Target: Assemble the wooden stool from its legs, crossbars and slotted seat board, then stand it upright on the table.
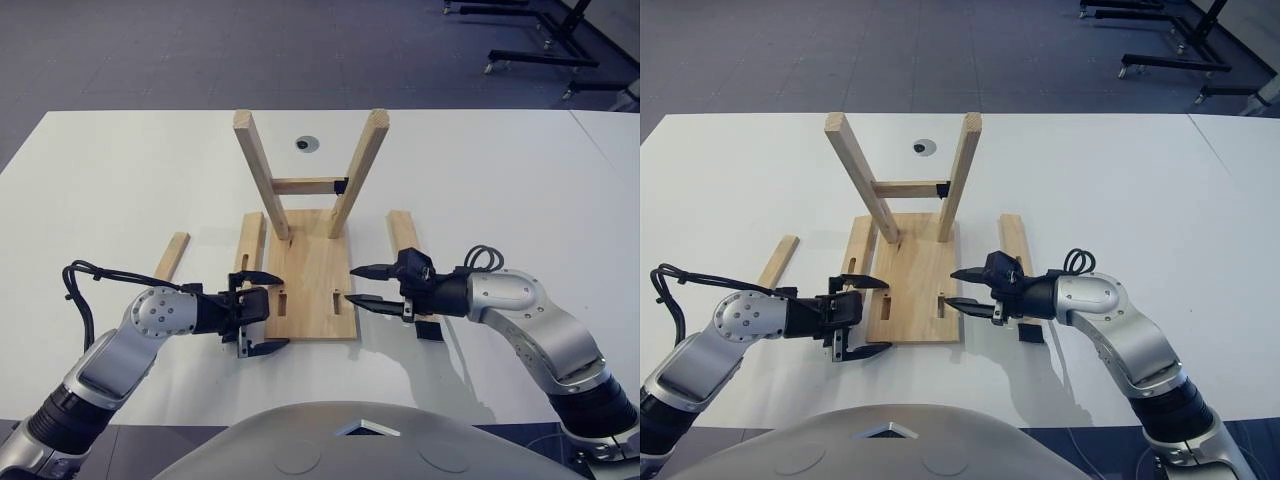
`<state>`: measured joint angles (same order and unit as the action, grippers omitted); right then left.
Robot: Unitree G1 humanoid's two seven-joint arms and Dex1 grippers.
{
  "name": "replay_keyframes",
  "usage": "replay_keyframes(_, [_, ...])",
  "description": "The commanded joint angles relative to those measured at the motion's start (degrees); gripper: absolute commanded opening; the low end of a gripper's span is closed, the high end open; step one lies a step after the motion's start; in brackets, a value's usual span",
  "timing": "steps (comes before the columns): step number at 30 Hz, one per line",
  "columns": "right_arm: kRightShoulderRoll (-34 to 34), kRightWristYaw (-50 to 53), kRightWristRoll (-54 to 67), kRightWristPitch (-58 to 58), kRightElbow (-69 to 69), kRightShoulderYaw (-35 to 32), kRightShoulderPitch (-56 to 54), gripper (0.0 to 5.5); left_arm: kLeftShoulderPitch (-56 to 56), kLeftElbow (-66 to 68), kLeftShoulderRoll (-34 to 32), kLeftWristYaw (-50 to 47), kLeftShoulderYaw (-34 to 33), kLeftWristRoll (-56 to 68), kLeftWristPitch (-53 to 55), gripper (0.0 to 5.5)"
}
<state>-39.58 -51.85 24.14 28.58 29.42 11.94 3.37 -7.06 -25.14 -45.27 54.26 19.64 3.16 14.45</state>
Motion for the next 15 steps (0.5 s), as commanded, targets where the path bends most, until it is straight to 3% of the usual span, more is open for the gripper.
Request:
replay_keyframes(1, [0.2,0.5,0.4,-0.2,-0.5,-1.4,-0.6,2.17,0.7,-0.9,-0.4,-0.4,-1.5,-0.3,0.0,5.4])
replay_keyframes(5, [1.3,1.7,1.9,0.1,-0.6,-3.2,0.6,2.17,1.3,-4.3,-1.7,-0.1,-7.6,3.4,-0.3,5.4])
replay_keyframes(12, [3.6,4.0,2.9,-0.5,-2.0,-5.9,1.7,2.17,4.2,-14.0,-2.7,2.6,-29.4,35.0,10.6,5.4])
replay_keyframes(15, [4.4,5.2,2.7,-1.1,-2.0,-6.6,2.5,2.17,-0.5,-11.8,-4.4,-0.3,-37.1,34.1,13.1,5.4])
